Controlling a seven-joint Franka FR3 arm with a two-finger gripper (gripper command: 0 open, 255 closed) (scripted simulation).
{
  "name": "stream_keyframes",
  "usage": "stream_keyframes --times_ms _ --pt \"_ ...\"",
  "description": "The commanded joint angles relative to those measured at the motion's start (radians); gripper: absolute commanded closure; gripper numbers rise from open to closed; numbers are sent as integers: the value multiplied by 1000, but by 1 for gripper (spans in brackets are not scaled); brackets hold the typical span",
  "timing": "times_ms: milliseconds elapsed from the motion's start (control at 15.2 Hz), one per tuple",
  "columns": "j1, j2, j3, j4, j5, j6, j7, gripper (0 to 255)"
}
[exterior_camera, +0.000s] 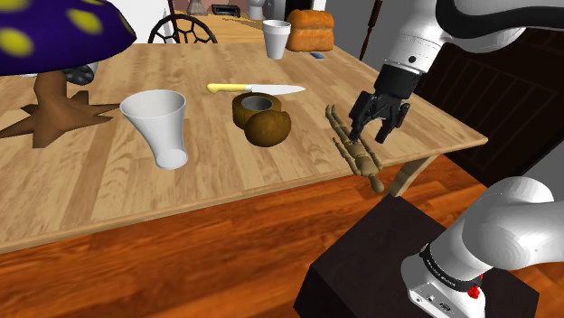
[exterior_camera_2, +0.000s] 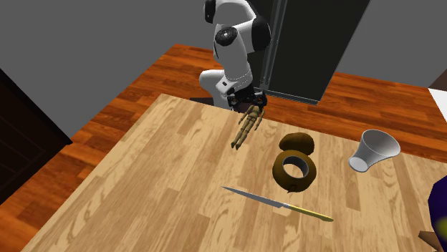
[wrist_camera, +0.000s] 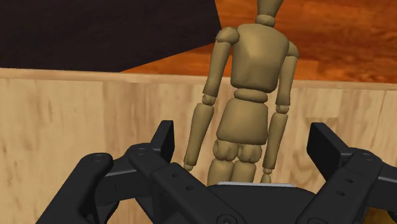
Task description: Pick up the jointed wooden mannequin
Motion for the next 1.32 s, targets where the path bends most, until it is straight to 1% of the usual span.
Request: stream_keyframes --times_ms 0,264,330,924,1254 --pt "1 -5 5 -31 7 26 -4 0" --pt "2 -7 9 -65 12 58 -14 0" --pt "1 -6 9 -65 12 58 -15 255" --pt "1 -7 9 -65 12 58 -14 255" --pt "0 -2 0 3 3 -3 5 255"
